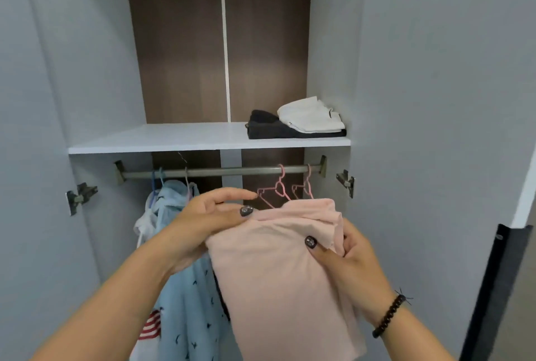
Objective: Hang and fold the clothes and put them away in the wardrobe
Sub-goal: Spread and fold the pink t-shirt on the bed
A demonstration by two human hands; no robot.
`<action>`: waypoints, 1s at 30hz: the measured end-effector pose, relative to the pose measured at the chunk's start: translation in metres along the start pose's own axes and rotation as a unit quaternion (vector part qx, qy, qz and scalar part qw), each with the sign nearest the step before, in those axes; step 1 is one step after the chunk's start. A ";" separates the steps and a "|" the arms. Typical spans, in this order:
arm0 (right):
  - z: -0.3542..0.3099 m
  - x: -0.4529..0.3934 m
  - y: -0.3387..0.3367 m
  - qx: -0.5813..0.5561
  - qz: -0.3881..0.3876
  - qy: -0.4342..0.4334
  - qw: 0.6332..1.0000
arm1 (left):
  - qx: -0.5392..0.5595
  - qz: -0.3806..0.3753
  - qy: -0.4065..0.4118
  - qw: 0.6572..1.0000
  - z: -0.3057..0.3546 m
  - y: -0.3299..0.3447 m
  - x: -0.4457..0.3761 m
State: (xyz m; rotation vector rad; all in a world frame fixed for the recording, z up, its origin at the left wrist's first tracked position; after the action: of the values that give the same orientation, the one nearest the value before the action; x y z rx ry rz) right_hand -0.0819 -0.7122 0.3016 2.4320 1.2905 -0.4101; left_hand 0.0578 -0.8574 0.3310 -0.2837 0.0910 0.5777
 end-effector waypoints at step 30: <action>-0.121 -0.447 -0.053 0.270 0.228 -0.150 0.923 | 0.070 -0.003 0.100 0.993 0.084 -0.073 -0.384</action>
State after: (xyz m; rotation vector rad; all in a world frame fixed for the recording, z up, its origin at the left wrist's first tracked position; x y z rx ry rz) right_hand -0.3573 -0.9591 0.5848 2.8433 0.4915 -1.0624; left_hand -0.2216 -1.0932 0.4920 -0.2056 0.3229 0.5332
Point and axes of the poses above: each hand's wrist, its own x-axis away from the middle knuckle, its own y-axis out of the palm, z = x × y, the point moved 10 cm from there along -x, towards the middle knuckle, and after that the axes turned 11 degrees about -x, right-handed, at the moved point
